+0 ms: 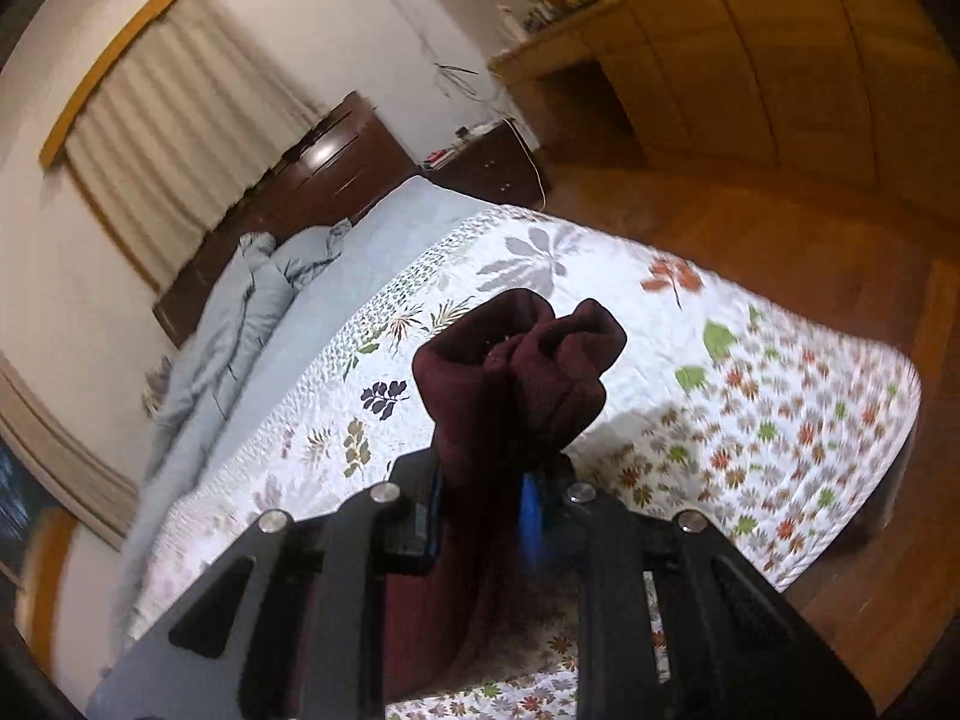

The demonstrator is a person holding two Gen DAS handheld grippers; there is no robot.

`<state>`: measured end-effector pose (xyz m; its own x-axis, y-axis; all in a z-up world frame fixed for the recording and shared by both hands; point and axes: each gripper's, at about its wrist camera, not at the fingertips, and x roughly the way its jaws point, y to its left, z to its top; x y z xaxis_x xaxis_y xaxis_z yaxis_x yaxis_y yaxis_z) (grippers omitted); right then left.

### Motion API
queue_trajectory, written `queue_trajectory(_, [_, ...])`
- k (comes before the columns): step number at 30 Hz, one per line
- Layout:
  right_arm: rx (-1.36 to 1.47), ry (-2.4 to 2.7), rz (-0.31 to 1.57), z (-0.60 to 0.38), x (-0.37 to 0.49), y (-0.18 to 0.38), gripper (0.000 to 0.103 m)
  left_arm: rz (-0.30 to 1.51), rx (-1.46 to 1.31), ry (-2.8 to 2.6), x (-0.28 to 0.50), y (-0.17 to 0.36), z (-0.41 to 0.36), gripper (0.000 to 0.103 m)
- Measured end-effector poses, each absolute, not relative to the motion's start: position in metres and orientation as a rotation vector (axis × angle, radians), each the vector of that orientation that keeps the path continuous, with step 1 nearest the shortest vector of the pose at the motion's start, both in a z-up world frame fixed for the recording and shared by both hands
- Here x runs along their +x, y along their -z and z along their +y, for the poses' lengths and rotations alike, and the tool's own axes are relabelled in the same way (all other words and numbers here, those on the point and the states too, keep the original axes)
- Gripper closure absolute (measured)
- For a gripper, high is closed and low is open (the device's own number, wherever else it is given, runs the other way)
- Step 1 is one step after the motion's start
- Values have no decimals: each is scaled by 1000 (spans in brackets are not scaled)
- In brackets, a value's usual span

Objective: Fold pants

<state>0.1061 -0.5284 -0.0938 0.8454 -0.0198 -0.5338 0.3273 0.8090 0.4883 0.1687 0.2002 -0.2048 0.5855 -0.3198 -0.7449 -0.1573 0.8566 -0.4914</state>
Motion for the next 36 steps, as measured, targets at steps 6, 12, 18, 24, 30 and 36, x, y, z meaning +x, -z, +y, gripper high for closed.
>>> queue_trajectory(6, [443,208,538,-495,111,69,84,938,-574,113,164,203,202,8])
queue_trajectory(12, [311,203,522,-459,120,48,84,926,-582,129,161,202,203,8])
queue_trajectory(18, [184,186,514,-420,126,36,84,915,-599,145,158,201,206,8])
queue_trajectory(24, [85,158,516,-383,135,30,84,909,-613,160,157,200,207,8])
queue_trajectory(30, [-34,125,522,-341,143,29,84,906,-622,172,157,201,209,8])
queue_trajectory(36, [-148,82,536,-297,152,34,84,899,-641,184,155,201,212,8])
